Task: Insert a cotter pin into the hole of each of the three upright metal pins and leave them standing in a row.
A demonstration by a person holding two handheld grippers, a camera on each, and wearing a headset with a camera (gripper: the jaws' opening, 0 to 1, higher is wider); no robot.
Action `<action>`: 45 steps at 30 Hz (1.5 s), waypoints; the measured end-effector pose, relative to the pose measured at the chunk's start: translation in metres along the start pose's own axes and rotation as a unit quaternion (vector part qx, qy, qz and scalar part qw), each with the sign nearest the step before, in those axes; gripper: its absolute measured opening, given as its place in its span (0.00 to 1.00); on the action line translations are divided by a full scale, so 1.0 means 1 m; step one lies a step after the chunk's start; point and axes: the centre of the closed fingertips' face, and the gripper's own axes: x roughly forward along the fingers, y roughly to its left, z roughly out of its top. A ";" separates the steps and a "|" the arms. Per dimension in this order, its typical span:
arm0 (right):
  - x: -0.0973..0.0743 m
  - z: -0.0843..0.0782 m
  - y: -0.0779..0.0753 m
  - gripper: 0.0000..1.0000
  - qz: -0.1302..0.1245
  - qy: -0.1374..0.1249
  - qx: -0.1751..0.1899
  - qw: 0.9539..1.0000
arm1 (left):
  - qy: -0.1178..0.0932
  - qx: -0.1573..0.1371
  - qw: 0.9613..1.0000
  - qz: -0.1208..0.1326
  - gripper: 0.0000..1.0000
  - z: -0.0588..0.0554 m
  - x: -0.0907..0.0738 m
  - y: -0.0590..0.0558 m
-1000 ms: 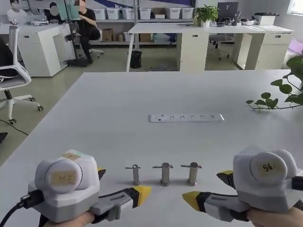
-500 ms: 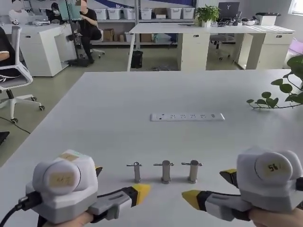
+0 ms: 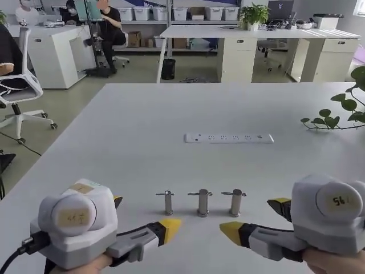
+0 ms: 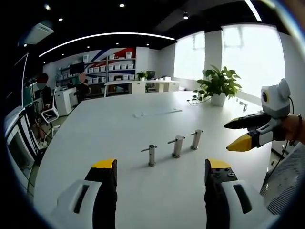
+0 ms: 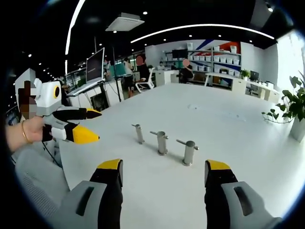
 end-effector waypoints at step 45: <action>0.001 0.008 0.003 0.67 0.010 -0.015 -0.008 1.000 | 0.002 0.016 1.000 -0.001 0.75 0.002 0.003 0.001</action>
